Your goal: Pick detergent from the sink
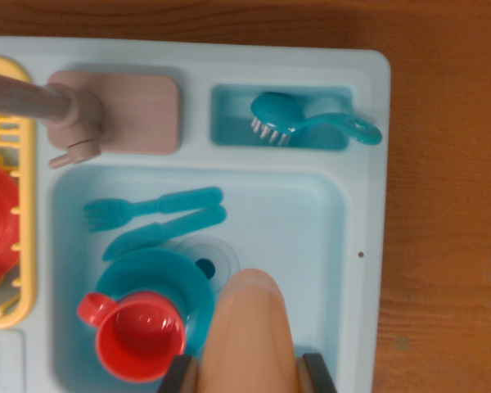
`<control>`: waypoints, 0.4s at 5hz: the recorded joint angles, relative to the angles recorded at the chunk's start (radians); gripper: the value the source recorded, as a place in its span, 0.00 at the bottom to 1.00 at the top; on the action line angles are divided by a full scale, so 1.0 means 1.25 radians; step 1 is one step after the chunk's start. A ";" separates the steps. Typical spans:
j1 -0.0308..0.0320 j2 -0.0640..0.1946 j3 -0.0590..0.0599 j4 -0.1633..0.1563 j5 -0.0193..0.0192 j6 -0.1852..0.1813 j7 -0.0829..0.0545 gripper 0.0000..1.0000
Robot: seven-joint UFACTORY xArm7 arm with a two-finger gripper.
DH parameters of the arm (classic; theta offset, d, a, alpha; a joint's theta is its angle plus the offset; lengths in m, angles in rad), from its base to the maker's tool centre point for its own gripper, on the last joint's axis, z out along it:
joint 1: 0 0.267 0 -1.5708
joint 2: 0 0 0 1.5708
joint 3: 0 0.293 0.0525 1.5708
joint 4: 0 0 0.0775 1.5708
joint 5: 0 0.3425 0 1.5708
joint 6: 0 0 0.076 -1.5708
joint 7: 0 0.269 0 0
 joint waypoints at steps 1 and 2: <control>0.0002 -0.006 0.000 0.019 -0.0012 0.025 0.001 1.00; 0.0002 -0.006 0.000 0.019 -0.0012 0.025 0.001 1.00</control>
